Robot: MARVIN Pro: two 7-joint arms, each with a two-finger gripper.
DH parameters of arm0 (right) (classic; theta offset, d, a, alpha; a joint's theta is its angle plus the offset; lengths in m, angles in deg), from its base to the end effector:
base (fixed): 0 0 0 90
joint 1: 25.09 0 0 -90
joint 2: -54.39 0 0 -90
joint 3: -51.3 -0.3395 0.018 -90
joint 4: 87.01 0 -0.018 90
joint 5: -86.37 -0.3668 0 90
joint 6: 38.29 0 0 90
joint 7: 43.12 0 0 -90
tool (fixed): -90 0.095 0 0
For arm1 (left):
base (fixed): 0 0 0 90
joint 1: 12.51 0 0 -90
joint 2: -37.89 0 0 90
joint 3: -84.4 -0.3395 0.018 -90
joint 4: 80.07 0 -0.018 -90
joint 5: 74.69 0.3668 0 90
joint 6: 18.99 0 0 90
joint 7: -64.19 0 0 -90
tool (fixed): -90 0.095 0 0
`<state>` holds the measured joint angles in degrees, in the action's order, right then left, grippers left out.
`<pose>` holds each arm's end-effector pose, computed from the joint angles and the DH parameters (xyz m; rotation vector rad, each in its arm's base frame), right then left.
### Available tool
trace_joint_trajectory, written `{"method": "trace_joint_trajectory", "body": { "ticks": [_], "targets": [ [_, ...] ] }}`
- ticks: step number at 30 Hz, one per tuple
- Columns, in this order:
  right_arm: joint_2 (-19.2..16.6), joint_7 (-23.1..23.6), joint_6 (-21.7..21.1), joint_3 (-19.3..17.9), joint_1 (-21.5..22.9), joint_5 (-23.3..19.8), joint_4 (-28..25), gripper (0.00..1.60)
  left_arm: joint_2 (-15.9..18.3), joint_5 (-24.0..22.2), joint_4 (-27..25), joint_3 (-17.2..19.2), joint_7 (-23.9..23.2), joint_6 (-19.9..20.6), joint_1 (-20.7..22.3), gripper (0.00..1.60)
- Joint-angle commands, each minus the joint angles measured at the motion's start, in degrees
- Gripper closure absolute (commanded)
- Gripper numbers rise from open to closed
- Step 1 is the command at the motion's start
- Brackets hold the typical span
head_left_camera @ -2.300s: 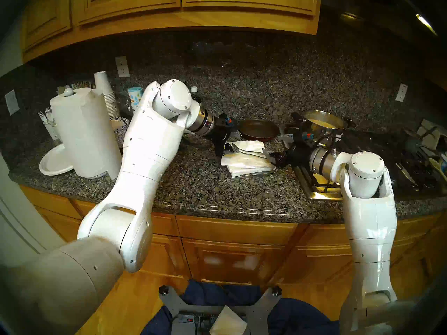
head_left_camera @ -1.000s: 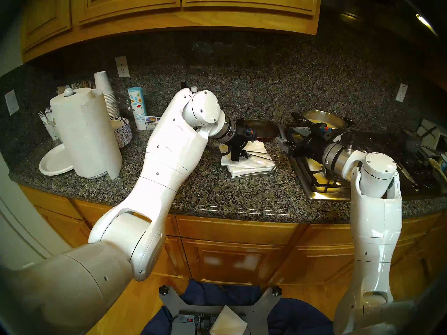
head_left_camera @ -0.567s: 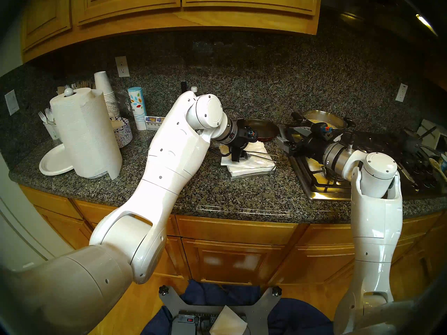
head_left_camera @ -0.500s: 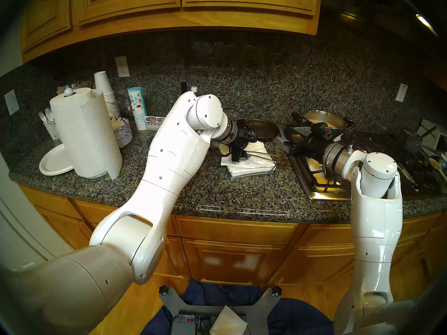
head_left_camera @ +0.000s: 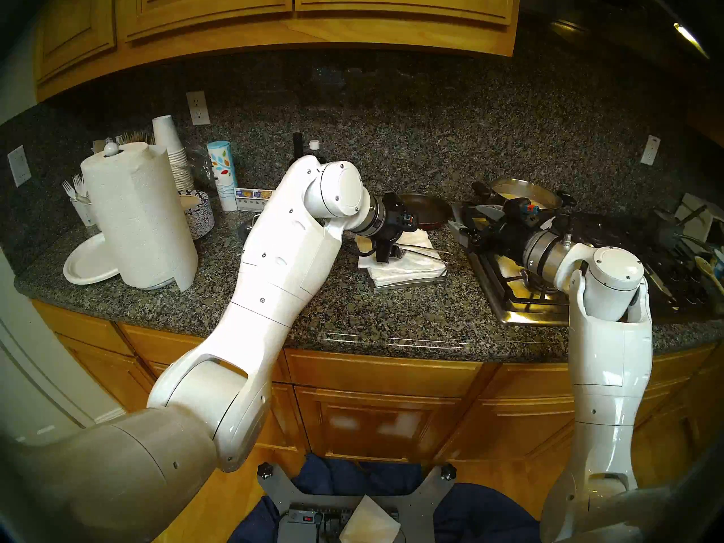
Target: Take napkin out of napkin holder
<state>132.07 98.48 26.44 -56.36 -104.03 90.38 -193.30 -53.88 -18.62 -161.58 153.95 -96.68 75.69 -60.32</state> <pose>0.4759 -0.1186 -0.1601 -2.0414 -0.7704 -1.9578 0.5894 -0.1990 -0.1205 -1.5066 2.2080 -1.3194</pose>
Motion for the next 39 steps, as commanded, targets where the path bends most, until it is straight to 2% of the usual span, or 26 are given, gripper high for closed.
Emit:
{"method": "trace_joint_trajectory", "body": {
  "ticks": [1, 12, 22, 39],
  "targets": [
    [-0.13, 0.29, 0.13, 0.15, 1.39, -0.43, -1.87, 0.0, -1.36, -0.7, -4.69, 0.79, 1.77, 0.29, 0.36, 0.22],
    [-0.13, 0.29, 0.15, 0.32, 1.62, -0.41, -1.8, 0.0, -2.1, -1.07, -6.48, 1.49, 3.19, 0.79, 0.18, 0.21],
    [-0.08, 0.09, 0.14, 0.06, 1.6, -0.42, -2.0, 0.0, -3.51, -1.23, -5.68, 1.77, 6.09, 0.74, 0.41, 0.2],
    [-0.47, -3.1, 0.75, -4.63, 1.46, -0.02, -3.21, 0.0, -6.95, -3.0, -6.58, 1.61, 7.67, 0.51, 0.43, 0.16]
  ]
}}
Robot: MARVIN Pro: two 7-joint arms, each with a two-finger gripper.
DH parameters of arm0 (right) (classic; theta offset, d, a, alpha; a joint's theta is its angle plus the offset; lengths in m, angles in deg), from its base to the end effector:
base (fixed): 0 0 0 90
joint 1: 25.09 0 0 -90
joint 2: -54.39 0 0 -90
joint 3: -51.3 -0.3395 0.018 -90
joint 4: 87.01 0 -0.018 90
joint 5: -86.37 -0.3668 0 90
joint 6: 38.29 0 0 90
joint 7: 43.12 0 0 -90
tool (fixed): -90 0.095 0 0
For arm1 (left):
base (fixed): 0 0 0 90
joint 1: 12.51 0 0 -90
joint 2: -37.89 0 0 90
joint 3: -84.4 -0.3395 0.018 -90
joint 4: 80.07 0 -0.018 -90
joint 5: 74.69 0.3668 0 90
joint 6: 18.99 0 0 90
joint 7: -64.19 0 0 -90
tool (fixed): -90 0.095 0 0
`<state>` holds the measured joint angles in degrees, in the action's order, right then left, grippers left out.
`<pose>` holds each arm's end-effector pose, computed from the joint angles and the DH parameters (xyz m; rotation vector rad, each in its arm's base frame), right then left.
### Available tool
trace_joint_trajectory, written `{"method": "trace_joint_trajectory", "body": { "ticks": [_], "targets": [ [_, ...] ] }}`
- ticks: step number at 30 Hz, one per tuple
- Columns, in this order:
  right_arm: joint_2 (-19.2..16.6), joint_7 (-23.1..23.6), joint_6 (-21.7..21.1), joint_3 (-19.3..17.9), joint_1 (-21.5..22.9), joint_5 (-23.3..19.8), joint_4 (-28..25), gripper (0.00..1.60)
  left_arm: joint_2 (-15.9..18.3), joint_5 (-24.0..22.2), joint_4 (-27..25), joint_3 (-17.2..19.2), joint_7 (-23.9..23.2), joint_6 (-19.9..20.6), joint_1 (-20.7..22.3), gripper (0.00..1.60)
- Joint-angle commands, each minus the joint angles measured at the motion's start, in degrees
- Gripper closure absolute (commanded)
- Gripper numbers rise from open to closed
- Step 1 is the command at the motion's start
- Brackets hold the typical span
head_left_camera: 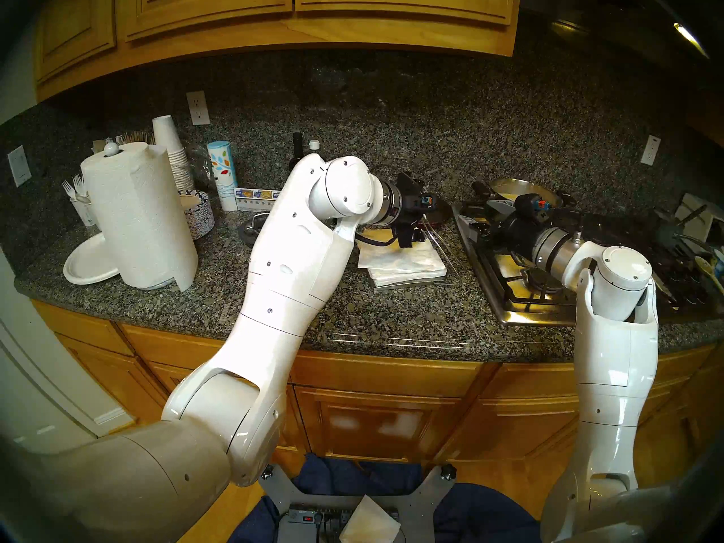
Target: Take napkin out of napkin holder
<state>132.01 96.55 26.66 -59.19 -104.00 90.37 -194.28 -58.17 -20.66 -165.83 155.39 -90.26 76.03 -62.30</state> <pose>0.4704 -0.1406 -0.1485 -2.0682 -0.7075 -2.0430 0.5722 -0.2284 -0.0888 -1.4413 2.0903 -1.6022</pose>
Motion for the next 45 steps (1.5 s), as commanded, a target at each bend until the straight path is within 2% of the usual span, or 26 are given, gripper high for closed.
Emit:
{"method": "trace_joint_trajectory", "body": {
  "ticks": [1, 20, 26, 36, 39, 43, 45],
  "targets": [
    [-0.41, -1.19, 0.54, -1.96, 1.36, -0.05, -2.29, 0.0, -2.85, -1.04, -2.5, 0.16, 1.26, 0.22, 2.4, 0.16],
    [-0.28, -1.02, 0.38, -2.47, 1.07, -0.75, -2.76, 0.0, -4.59, -1.92, -3.98, -0.02, 0.63, 0.11, 3.01, 0.11],
    [-0.36, -1.04, 0.39, -2.5, 1.24, -0.87, -2.88, 0.0, -1.88, 0.34, -3.27, -0.17, -0.36, -0.11, 3.8, 0.06],
    [-0.48, -0.95, 0.44, -2.73, 1.29, -1.21, -2.88, 0.0, 2.17, 1.83, -3.31, 3.48, -1.39, -0.45, 4.18, 0.0],
    [-0.48, -1.01, 0.42, -2.73, 1.31, -1.24, -2.71, 0.0, 3.15, 1.48, -3.83, 4.48, -3.18, -0.66, 4.31, 0.0],
    [-0.5, -0.99, 0.54, -2.65, 1.37, -1.35, -2.15, 0.0, 3.89, -1.59, -5.1, 7.33, -8.82, -0.13, 3.9, 0.0],
    [-0.48, -0.97, 0.59, -2.57, 1.43, -1.39, -1.93, 0.0, 4.48, -1.86, -5.2, 7.86, -10.13, -0.16, 4.05, 0.0]
  ]
}}
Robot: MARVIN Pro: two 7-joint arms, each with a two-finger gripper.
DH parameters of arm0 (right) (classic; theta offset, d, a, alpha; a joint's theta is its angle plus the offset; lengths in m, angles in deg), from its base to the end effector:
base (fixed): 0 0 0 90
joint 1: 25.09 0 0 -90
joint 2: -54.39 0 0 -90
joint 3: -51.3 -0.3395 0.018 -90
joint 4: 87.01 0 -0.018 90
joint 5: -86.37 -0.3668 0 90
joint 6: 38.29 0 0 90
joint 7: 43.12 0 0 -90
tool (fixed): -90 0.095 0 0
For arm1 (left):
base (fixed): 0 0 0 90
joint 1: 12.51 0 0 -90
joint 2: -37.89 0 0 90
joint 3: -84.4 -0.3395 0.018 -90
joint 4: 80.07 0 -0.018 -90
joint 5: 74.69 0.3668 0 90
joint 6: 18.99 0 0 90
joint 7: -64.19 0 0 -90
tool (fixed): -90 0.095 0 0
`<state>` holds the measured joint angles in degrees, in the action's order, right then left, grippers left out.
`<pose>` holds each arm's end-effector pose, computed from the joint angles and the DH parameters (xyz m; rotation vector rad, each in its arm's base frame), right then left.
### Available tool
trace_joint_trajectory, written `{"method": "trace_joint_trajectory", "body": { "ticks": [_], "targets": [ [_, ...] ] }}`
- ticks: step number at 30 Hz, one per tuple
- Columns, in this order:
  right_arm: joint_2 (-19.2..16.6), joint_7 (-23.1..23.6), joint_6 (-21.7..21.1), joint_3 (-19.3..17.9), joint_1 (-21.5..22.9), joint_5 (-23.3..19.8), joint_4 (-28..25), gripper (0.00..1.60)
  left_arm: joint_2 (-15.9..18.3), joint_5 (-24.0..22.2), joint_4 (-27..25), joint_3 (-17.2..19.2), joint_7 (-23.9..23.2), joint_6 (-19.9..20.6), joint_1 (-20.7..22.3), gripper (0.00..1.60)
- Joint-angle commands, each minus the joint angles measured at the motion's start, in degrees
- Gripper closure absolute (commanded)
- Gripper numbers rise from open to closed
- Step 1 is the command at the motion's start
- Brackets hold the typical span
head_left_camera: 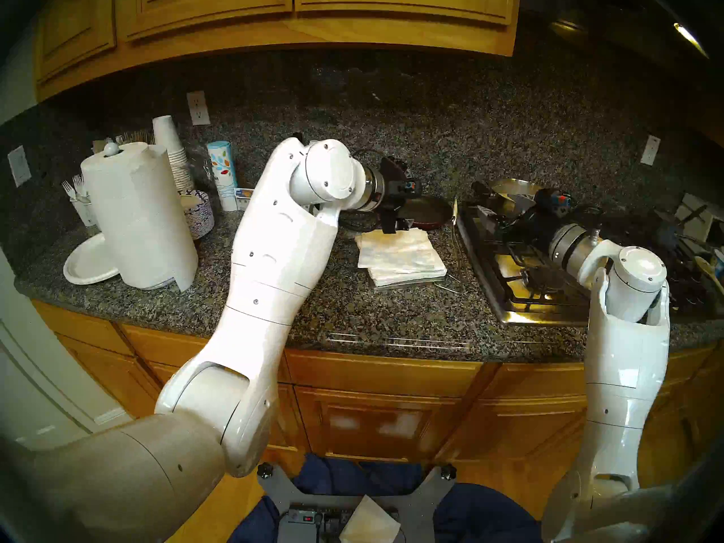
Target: Take napkin out of napkin holder
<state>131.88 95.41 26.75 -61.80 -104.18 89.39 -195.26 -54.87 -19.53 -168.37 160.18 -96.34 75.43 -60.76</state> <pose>0.4626 -0.1590 -0.1384 -2.0716 -0.6502 -2.1077 0.5806 -0.1704 -0.0668 -1.4781 2.0573 -1.5164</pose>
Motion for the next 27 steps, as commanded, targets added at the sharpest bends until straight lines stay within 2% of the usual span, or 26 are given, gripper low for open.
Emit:
{"method": "trace_joint_trajectory", "body": {
  "ticks": [1, 6, 13, 20, 27],
  "targets": [
    [-0.35, 0.21, 0.63, 0.21, 1.78, -0.46, -0.52, 0.0, 1.83, -3.75, -2.63, 4.44, -5.48, 0.63, 2.68, 0.0],
    [-0.38, 0.19, 1.03, 0.95, 2.54, -0.51, 0.9, 0.0, 3.47, -5.69, -1.62, 7.68, -9.75, 0.43, 4.11, 0.04],
    [-0.43, 0.07, 1.72, 1.62, 3.26, -0.79, 2.87, 0.0, 4.36, -8.64, -1.43, 10.31, -14.45, -0.54, 5.33, 0.15],
    [-0.71, 0.1, 2.45, 1.73, 3.59, -1.1, 3.7, 0.0, 5.97, -10.35, -2.71, 11.44, -14.47, -0.66, 3.87, 0.19],
    [-1.05, 0.2, 2.97, 1.81, 4.06, -1.29, 4.12, 0.0, 9.23, -13.68, -4.94, 9.61, -14.47, -0.11, 1.08, 0.19]
  ]
}}
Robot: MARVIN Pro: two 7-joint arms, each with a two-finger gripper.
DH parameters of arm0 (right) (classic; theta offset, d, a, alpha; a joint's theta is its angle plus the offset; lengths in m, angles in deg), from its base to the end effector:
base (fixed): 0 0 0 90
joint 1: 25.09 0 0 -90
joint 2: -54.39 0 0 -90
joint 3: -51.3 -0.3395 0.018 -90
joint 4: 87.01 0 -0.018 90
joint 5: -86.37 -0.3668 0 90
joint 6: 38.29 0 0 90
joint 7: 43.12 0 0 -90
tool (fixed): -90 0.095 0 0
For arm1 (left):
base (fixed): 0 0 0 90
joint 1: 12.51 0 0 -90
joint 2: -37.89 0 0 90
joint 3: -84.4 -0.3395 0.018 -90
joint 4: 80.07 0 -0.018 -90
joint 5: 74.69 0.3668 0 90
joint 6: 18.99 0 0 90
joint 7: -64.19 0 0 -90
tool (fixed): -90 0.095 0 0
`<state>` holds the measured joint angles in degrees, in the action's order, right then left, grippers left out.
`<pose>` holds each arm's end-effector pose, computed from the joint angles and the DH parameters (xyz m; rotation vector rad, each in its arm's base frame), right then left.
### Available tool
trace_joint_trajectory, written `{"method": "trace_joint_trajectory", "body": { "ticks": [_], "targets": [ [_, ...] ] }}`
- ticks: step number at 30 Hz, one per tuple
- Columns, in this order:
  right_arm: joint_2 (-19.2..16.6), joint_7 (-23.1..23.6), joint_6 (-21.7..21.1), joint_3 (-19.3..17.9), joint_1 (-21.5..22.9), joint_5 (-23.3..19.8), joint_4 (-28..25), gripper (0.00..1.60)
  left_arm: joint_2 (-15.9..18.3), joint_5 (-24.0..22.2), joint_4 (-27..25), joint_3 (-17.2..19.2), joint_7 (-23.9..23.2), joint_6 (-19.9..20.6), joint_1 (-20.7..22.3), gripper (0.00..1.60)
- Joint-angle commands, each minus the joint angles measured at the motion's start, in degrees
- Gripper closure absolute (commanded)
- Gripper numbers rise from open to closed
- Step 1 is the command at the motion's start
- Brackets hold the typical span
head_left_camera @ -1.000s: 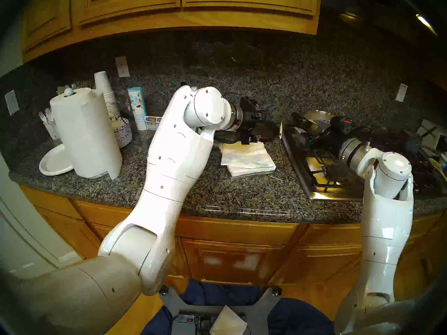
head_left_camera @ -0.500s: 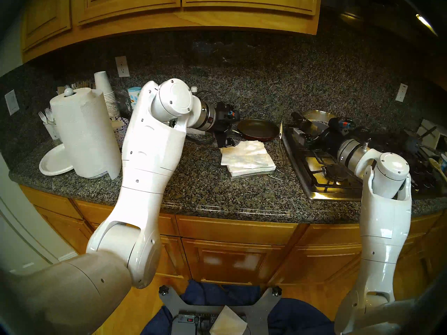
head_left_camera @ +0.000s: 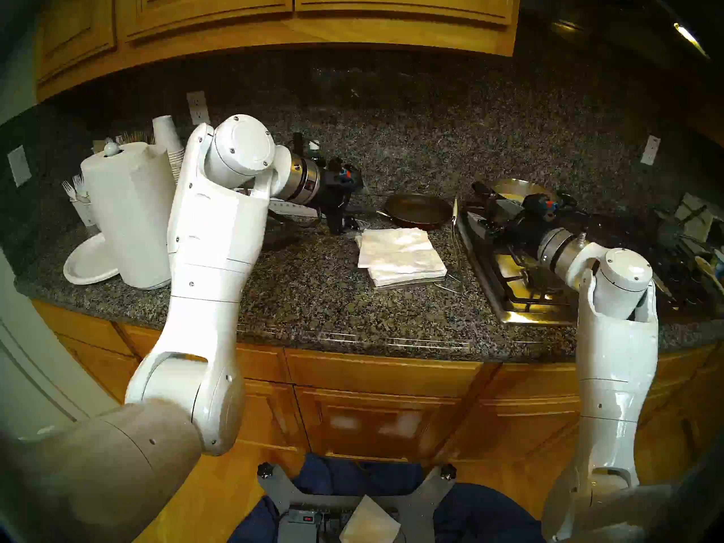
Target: Take napkin out of napkin holder
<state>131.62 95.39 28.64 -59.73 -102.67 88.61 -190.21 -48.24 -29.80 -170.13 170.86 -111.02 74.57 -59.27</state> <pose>0.4831 -0.1542 -0.1589 -2.0594 -0.6523 -2.0544 0.5768 -0.0620 -0.0471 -1.6443 2.1491 -1.5179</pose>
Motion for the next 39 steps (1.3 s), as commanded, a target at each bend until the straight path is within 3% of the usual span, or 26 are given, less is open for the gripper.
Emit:
{"method": "trace_joint_trajectory", "body": {
  "ticks": [1, 25, 39],
  "targets": [
    [-0.83, 0.22, 1.12, -0.23, 2.66, -0.54, -0.92, 0.0, 3.06, -3.75, -3.53, -1.31, 0.21, 1.01, -1.0, 0.19],
    [-1.15, 0.17, 1.25, -0.01, 3.05, -0.58, -1.1, 0.0, 9.46, -7.76, -5.75, -5.02, 0.21, 3.66, -5.77, 0.24],
    [-1.11, 0.19, 1.38, -0.04, 2.91, -0.71, -1.0, 0.0, 9.85, -7.74, -6.72, -6.34, 0.21, 4.17, -7.1, 0.26]
  ]
}}
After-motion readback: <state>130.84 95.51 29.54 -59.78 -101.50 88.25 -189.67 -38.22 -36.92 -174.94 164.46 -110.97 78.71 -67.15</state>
